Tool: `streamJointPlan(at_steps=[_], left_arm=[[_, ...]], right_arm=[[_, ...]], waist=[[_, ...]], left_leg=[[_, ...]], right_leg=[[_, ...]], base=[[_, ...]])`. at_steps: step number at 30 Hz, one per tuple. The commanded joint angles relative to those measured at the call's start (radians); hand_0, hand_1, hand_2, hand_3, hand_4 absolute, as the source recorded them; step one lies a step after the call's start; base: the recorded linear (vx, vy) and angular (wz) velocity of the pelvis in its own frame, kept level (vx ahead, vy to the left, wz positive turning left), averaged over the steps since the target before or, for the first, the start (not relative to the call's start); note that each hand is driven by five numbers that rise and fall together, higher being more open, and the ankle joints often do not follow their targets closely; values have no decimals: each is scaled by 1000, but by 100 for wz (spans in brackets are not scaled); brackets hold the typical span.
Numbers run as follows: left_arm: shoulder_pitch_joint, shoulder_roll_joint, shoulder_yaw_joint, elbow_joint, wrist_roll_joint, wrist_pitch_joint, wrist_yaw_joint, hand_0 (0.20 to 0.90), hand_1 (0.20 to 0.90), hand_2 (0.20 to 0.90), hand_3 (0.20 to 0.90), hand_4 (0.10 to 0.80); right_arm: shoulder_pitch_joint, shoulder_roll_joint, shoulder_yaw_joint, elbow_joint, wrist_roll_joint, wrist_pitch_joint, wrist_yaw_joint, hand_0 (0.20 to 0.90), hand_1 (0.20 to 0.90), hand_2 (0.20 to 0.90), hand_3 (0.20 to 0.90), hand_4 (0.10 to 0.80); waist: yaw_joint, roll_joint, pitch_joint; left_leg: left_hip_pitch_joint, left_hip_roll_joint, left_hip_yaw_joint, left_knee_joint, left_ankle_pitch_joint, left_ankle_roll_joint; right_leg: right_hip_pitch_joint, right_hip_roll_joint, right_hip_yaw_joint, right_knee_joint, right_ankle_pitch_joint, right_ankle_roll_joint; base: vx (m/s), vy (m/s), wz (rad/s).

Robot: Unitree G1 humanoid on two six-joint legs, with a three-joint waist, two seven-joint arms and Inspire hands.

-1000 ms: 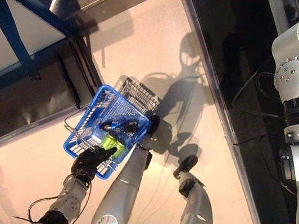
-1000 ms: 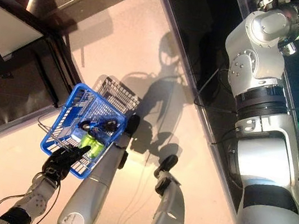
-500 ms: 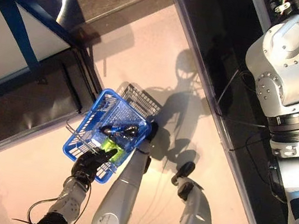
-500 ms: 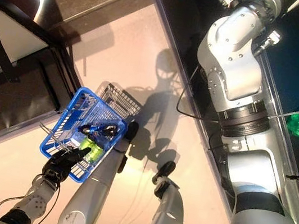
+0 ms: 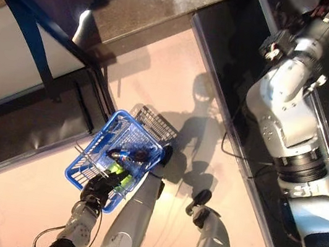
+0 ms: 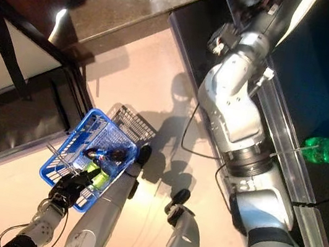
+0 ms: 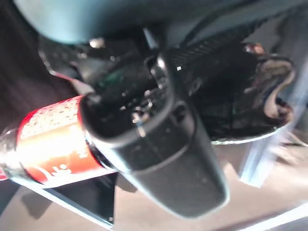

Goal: Pick up the drink and place into the basket.

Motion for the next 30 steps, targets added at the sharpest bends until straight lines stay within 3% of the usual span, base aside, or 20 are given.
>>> streamJointPlan(at_steps=[1, 2, 11, 20, 30], left_arm=[[62, 58, 18, -230, 52, -235, -115, 300, 300, 300, 200, 100], [51, 64, 17, -269, 53, -249, -110, 300, 300, 300, 200, 100], [33, 93, 28, -513, 85, -283, -100, 300, 300, 300, 200, 100], [31, 106, 16, -682, 102, -228, -110, 300, 300, 300, 200, 100], [8, 163, 2, -920, 163, -177, -123, 300, 300, 300, 200, 100]], right_arm=[[-102, -43, -96, -265, -145, -94, 99, 300, 300, 300, 200, 100], [-86, -35, -97, -286, -149, -88, 123, 300, 300, 300, 200, 100], [65, 39, -68, -379, -154, -64, 249, 300, 300, 300, 200, 100], [173, 59, -4, -401, -136, -31, 294, 300, 300, 300, 200, 100], [215, 89, 60, -355, -128, -7, 301, 300, 300, 300, 200, 100]], waist=[[2, 41, -21], [-1, 47, -21], [-6, 51, -21], [1, 50, -21], [30, 65, -21]], left_leg=[[128, -19, -49, 49, -169, 1], [117, -19, -46, 38, -139, 5], [207, -20, -58, -16, -118, 5], [257, -21, -74, -30, -108, 3], [281, -33, -116, -50, -92, 2]], right_leg=[[62, 3, -5, -57, 65, -11], [50, 4, -14, -64, 86, -22], [127, 13, -7, -95, 85, -31], [193, 17, -26, -110, 79, -38], [236, 17, -64, -124, 78, -39]], base=[[-133, 112, 1], [-126, 106, 1], [-20, 20, 1], [-6, -44, 7], [-12, -52, 16]])
